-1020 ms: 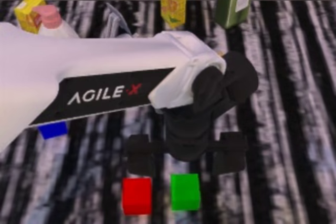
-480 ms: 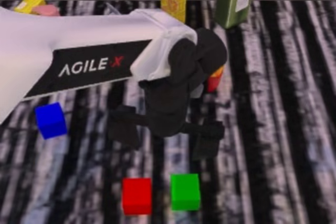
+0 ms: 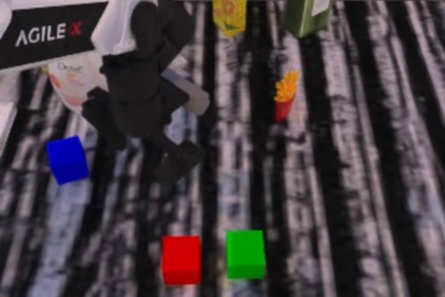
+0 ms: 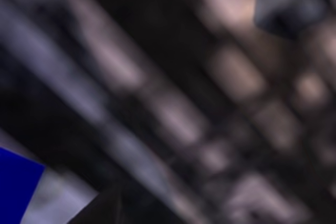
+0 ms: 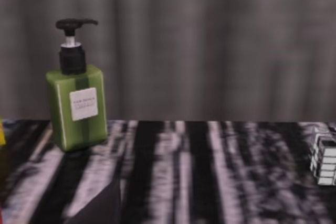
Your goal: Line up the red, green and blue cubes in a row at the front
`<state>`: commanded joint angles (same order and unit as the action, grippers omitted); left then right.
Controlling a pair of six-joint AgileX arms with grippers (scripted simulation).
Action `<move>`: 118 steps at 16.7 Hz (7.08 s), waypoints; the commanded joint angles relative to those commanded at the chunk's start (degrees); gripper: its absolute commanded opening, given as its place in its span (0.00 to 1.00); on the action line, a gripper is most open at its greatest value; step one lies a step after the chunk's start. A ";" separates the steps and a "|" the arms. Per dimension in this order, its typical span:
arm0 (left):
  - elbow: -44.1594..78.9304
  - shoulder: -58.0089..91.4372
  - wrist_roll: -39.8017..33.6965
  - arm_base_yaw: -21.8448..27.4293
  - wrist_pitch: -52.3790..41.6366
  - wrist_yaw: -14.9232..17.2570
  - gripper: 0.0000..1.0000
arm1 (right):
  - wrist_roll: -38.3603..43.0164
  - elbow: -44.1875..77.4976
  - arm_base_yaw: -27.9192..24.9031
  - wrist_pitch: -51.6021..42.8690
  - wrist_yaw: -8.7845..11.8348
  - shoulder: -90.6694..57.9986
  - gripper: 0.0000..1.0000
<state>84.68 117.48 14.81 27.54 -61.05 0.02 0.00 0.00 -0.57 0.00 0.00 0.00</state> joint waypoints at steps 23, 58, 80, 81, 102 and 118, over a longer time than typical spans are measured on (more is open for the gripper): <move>-5.62 1.60 50.64 -21.22 11.13 0.10 1.00 | 0.00 0.00 0.00 0.00 0.00 0.00 1.00; -7.96 2.50 50.20 -21.47 14.43 0.76 0.00 | 0.00 0.00 0.00 0.00 0.00 0.00 1.00; 11.63 6.03 26.58 17.52 -2.67 0.47 0.00 | 0.00 0.00 0.00 0.00 0.00 0.00 1.00; 12.93 6.54 24.08 21.39 -3.26 0.44 0.00 | 0.00 0.00 0.00 0.00 0.00 0.00 1.00; 9.62 13.04 15.63 32.42 8.06 0.17 0.00 | 0.00 0.00 0.00 0.00 0.00 0.00 1.00; 9.62 13.04 15.63 32.42 8.06 0.17 1.00 | 0.00 0.00 0.00 0.00 0.00 0.00 1.00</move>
<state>94.29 130.52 30.43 59.96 -52.99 0.19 0.00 0.00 -0.57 0.00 0.00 0.00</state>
